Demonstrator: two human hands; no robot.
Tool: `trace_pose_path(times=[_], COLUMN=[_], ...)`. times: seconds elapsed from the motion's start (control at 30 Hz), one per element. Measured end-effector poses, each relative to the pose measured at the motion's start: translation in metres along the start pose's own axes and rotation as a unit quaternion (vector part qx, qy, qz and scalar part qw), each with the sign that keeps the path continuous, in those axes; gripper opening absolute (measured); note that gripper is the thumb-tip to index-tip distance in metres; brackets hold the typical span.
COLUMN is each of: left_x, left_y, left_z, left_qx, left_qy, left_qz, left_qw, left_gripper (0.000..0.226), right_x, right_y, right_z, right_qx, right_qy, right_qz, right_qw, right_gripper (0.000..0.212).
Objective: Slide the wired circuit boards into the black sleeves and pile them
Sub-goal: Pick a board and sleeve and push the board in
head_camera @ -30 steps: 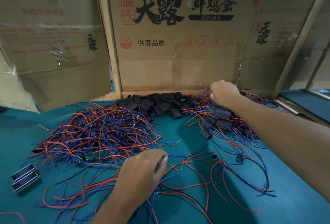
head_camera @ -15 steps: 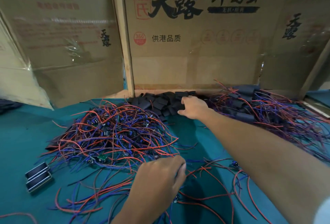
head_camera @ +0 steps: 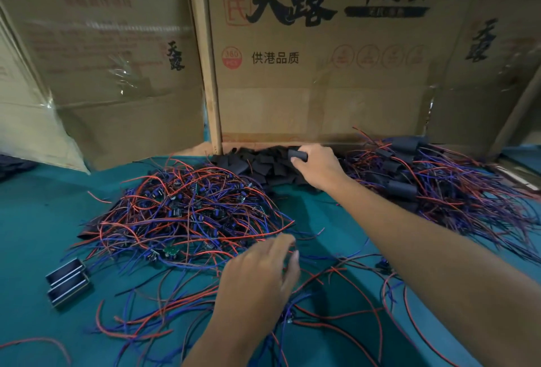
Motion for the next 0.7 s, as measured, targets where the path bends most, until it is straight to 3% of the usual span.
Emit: trace_pose_path(times=[0.1, 0.2, 0.27, 0.33, 0.53, 0.7], left_x=[-0.004, 0.002, 0.007, 0.007, 0.000, 0.003], left_y=[0.002, 0.002, 0.000, -0.002, 0.001, 0.001], left_z=[-0.007, -0.005, 0.007, 0.021, 0.026, 0.026], left_qx=[-0.059, -0.084, -0.032, 0.024, 0.033, 0.026], left_qy=[-0.047, -0.123, -0.160, -0.195, -0.254, -0.213], left_qz=[0.008, -0.042, -0.071, -0.092, -0.066, -0.060], left_qw=[0.997, 0.988, 0.984, 0.976, 0.964, 0.975], left_gripper=[0.043, 0.074, 0.072, 0.061, 0.041, 0.037], right_x=[-0.023, -0.023, -0.019, -0.019, -0.029, -0.025], right_y=[-0.065, -0.143, -0.182, -0.206, -0.215, -0.216], right_z=[-0.025, -0.034, -0.024, -0.009, 0.007, 0.012], right_qx=[-0.015, -0.004, 0.037, 0.058, -0.025, -0.074], right_qy=[0.194, 0.313, 0.382, 0.412, 0.304, 0.166], right_qz=[-0.021, -0.128, -0.165, -0.153, -0.110, -0.117], right_qw=[0.981, 0.941, 0.909, 0.896, 0.946, 0.976], right_gripper=[0.007, 0.011, 0.011, 0.008, 0.005, 0.041])
Point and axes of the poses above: each hand's wrist, its own y-axis towards the middle knuckle, its own x-axis out of the palm, z = x × y, the point moved 6 cm from there along y, towards the middle knuckle, and after that the axes turned 12 degrees about y, right-handed, at the moved point
